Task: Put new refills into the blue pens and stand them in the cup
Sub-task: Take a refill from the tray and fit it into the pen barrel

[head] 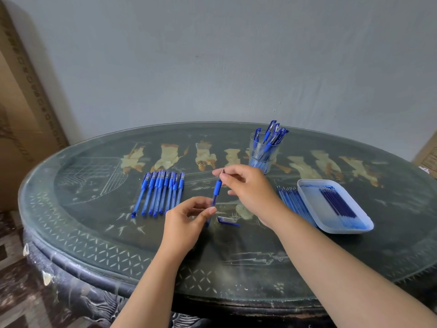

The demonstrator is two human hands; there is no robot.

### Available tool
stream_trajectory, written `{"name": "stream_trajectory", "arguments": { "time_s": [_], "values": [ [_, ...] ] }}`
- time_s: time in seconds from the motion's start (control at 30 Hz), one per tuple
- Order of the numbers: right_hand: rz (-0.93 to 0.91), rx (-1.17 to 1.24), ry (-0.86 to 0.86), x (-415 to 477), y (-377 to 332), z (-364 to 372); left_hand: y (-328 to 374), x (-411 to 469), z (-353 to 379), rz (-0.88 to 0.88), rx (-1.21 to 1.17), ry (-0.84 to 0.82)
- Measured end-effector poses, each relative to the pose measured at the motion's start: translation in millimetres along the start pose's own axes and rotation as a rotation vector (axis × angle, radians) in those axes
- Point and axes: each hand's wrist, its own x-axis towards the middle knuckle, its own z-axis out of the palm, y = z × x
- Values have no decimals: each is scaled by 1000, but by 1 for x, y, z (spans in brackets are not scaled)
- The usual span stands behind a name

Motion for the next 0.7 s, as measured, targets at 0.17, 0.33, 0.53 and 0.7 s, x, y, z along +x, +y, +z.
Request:
{"name": "stream_trajectory", "arguments": {
  "time_s": [0.17,0.33,0.53,0.7],
  "values": [
    [38,17,85,-1,2,3,0,-1,-1,5,3,-1],
    [2,60,-10,-1,1,-1,0,0,0,4,0,2],
    [-34,-23,73,2,5,5,2,-2,0,27,18,11],
    [-47,-56,73,1,2,6,0,-2,0,37,24,15]
  ]
}}
